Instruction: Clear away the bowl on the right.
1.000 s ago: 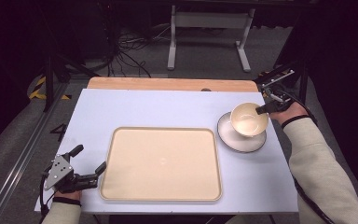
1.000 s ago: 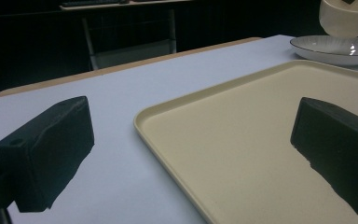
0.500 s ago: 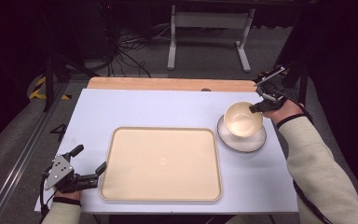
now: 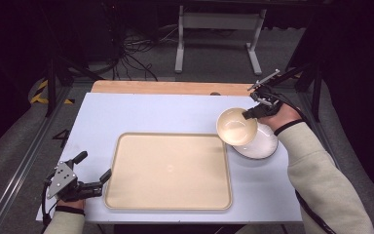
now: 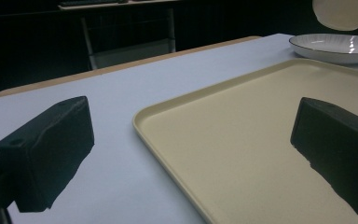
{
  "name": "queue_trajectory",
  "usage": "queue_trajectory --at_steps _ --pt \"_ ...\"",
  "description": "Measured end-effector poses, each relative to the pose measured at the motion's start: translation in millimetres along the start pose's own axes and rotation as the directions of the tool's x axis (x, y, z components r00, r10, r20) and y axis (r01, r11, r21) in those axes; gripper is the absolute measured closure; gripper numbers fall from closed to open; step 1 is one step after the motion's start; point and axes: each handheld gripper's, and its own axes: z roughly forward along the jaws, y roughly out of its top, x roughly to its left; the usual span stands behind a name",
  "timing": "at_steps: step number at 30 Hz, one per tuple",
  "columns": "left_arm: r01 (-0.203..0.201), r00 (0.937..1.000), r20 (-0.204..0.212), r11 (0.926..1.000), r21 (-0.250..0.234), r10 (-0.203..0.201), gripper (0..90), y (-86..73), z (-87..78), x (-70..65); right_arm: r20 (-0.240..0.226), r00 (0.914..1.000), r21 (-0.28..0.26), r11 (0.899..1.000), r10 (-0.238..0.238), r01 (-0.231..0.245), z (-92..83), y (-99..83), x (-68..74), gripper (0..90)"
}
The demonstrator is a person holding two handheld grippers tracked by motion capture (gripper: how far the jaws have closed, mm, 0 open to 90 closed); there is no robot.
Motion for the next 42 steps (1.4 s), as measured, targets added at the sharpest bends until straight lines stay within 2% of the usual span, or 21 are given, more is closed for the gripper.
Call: queue_trajectory --at_steps 12,20,23,38,42 --pt "0.001 1.0 0.002 1.0 -0.002 -0.001 0.2 0.0 0.0 0.0 -0.049 0.9971 -0.006 0.998 -0.058 0.058 5.4 19.2 28.4 83.3" --pt "0.001 1.0 0.002 1.0 -0.004 0.0 0.2 -0.1 0.3 0.2 -0.09 0.9899 -0.017 0.994 -0.11 0.109 9.2 35.7 54.0 83.3" --pt "0.001 1.0 0.002 1.0 -0.003 -0.001 0.2 0.0 0.0 0.1 -0.101 0.9881 -0.02 0.993 -0.116 0.114 12.0 39.5 60.2 83.3" --pt "0.0 1.0 0.004 1.0 -0.004 0.0 0.2 0.0 0.0 0.1 -0.167 0.9681 -0.034 0.982 -0.187 0.184 21.5 59.8 98.9 83.3" --pt "0.001 1.0 0.004 1.0 -0.008 -0.001 0.2 -0.1 0.3 0.4 -0.181 0.9593 -0.027 0.976 -0.217 0.215 26.1 65.4 111.8 83.2"
